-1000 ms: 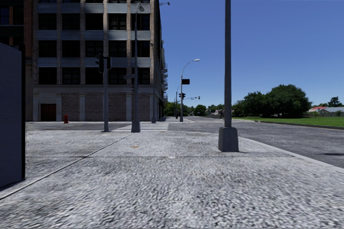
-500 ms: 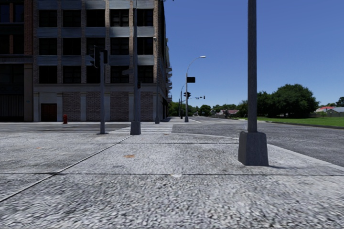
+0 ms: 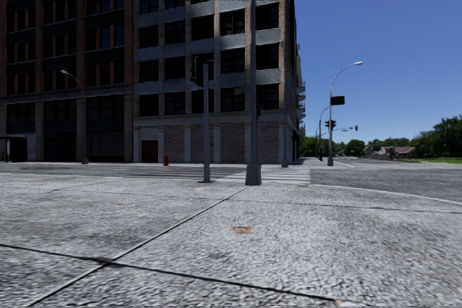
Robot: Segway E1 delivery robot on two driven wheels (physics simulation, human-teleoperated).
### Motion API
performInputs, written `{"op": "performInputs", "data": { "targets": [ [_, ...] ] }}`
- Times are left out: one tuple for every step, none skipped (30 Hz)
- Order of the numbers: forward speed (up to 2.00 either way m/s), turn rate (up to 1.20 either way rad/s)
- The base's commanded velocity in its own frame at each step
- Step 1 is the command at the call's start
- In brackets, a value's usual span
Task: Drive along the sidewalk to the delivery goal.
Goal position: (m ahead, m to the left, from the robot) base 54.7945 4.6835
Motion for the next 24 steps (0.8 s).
{"op": "performInputs", "data": {
  "targets": [
    [2.0, 0.68],
    [2.0, 0.68],
    [2.0, 0.68],
    [2.0, 0.68],
    [2.0, 0.68],
    [2.0, 0.68],
    [2.0, 0.68],
    [2.0, 0.68],
    [2.0, 0.68],
    [2.0, 0.68],
    [2.0, 0.68],
    [2.0, 0.68],
    [2.0, 0.68],
    [2.0, 0.68],
    [2.0, 0.68],
    [2.0, 0.68],
    [2.0, 0.68],
    [2.0, 0.64],
    [2.0, 0.64],
    [2.0, 0.52],
    [2.0, 0.46],
    [2.0, 0.43],
    [2.0, 0.38],
    [2.0, 0.32]
  ]
}}
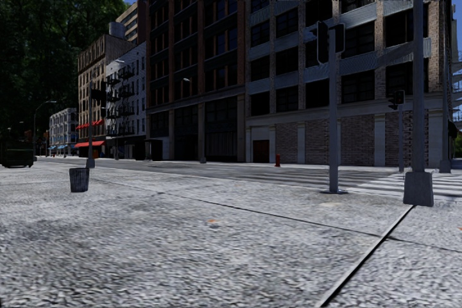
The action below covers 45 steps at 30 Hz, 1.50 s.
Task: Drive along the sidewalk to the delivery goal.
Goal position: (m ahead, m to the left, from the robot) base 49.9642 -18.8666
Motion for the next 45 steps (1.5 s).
{"op": "performInputs", "data": {
  "targets": [
    [2.0, 0.2],
    [2.0, 0.07],
    [2.0, 0.07],
    [2.0, 0.0],
    [2.0, 0.0],
    [2.0, 0.0],
    [2.0, 0.0],
    [2.0, 0.0],
    [2.0, 0.0],
    [2.0, 0.0],
    [2.0, 0.0],
    [2.0, 0.0],
    [2.0, 0.0],
    [2.0, 0.0],
    [2.0, 0.0],
    [2.0, 0.0],
    [2.0, 0.0],
    [2.0, 0.0],
    [2.0, 0.0],
    [2.0, 0.0],
    [2.0, 0.0],
    [2.0, 0.0],
    [2.0, 0.0],
    [2.0, 0.0],
    [2.0, 0.0],
    [2.0, 0.0],
    [2.0, 0.0],
    [2.0, 0.0],
    [2.0, 0.0],
    [2.0, 0.0],
    [2.0, 0.0],
    [2.0, 0.0],
    [2.0, 0.0],
    [2.0, 0.0],
    [2.0, 0.0],
    [2.0, 0.0],
    [2.0, 0.0],
    [2.0, 0.0],
    [2.0, 0.0],
    [2.0, 0.0],
    [2.0, 0.0],
    [2.0, 0.0],
    [2.0, 0.0],
    [2.0, -0.06],
    [2.0, -0.15]
  ]
}}
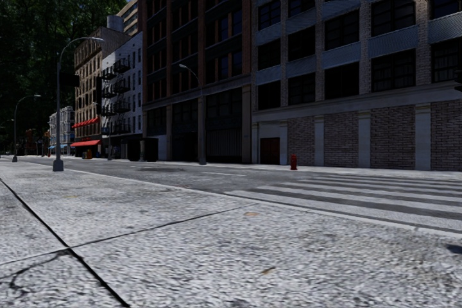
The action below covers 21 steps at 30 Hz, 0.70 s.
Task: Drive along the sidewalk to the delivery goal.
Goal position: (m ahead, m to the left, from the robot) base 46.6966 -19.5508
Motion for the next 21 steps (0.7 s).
{"op": "performInputs", "data": {
  "targets": [
    [2.0, -0.27],
    [2.0, -0.41],
    [2.0, -0.7],
    [2.0, -0.7],
    [2.0, -0.72],
    [2.0, -0.72],
    [2.0, -0.73],
    [2.0, -0.73],
    [2.0, -0.76],
    [2.0, -0.76],
    [2.0, -0.76],
    [2.0, -0.76],
    [2.0, -0.76],
    [2.0, -0.76],
    [2.0, -0.76],
    [2.0, -0.76],
    [2.0, -0.76],
    [2.0, -0.76],
    [2.0, -0.76],
    [2.0, -0.76],
    [2.0, -0.76]
  ]
}}
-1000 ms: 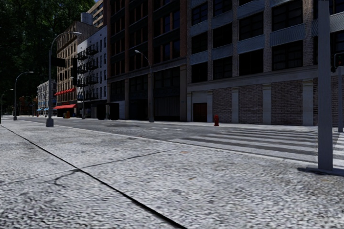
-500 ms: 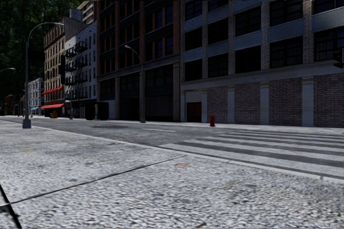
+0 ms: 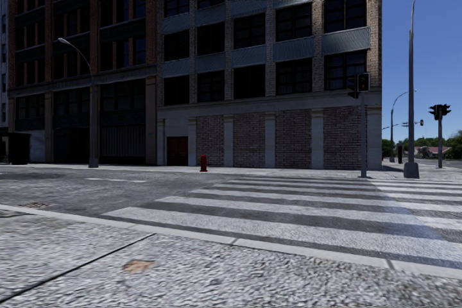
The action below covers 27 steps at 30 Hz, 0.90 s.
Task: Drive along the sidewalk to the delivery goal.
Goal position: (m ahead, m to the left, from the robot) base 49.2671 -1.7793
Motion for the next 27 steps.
{"op": "performInputs", "data": {
  "targets": [
    [2.0, -0.76],
    [2.0, -0.76],
    [2.0, -0.76],
    [2.0, -0.76],
    [2.0, -0.76],
    [2.0, -0.76],
    [2.0, -0.76],
    [2.0, -0.76],
    [2.0, -0.74],
    [2.0, -0.01],
    [2.0, 0.0],
    [2.0, 0.0],
    [2.0, 0.0],
    [2.0, 0.0],
    [2.0, 0.0],
    [2.0, 0.0],
    [2.0, 0.0],
    [2.0, 0.0],
    [2.0, 0.0],
    [2.0, 0.0],
    [2.0, 0.0],
    [2.0, 0.0],
    [2.0, 0.0],
    [2.0, 0.0],
    [2.0, 0.0],
    [2.0, 0.0],
    [2.0, 0.0]
  ]
}}
